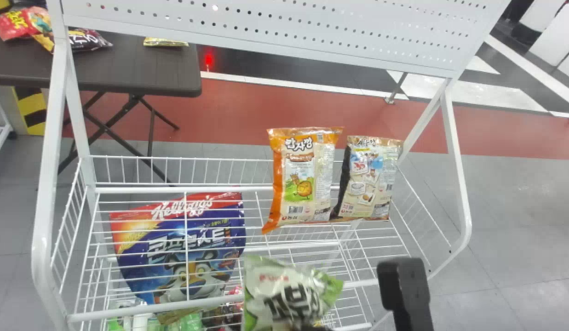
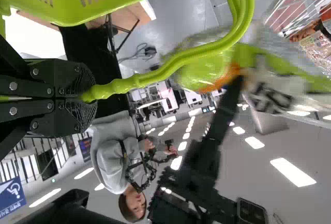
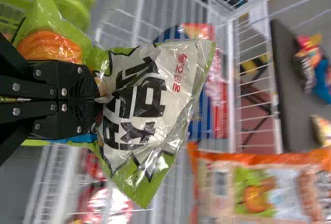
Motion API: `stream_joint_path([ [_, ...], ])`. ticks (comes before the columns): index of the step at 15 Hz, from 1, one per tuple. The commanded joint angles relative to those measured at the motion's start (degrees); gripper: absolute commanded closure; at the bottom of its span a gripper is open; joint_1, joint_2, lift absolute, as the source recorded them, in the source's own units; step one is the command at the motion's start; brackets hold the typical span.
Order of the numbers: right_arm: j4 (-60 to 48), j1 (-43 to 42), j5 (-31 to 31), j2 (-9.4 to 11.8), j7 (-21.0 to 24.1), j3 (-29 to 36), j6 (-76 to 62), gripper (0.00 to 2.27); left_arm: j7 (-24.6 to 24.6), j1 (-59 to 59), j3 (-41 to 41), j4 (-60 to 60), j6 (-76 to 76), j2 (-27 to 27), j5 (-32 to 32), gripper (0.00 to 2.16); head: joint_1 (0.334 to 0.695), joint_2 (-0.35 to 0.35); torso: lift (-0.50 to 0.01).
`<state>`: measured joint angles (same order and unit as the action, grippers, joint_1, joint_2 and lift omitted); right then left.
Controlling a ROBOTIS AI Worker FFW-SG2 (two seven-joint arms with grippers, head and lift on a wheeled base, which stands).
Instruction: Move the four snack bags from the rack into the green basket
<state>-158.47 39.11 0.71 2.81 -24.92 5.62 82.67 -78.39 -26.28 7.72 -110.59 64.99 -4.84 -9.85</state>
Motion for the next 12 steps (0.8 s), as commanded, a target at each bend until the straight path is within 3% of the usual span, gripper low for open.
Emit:
stream_joint_path([
  [1,0.8,2.02,0.34,0.26,-0.48,1.32,2.02,2.24,-0.01,0.0,0.02,-0.15,0.02,0.01,0.0,1.49,0.695,-0.35,0.0],
  [5,5.19,3.43,-2.21,1.05,-2.24,-0.08,5.01,2.24,0.17,0.0,0.02,-0.15,0.02,0.09,0.0,1.49,0.695,-0.35,0.0],
  [12,15.12,1.93,-1.24,2.9,-1.18,-7.38,1.67,2.24,0.43,0.18,0.55,-0.06,0.02,0.18,0.18,1.49,0.695,-0.35,0.0],
])
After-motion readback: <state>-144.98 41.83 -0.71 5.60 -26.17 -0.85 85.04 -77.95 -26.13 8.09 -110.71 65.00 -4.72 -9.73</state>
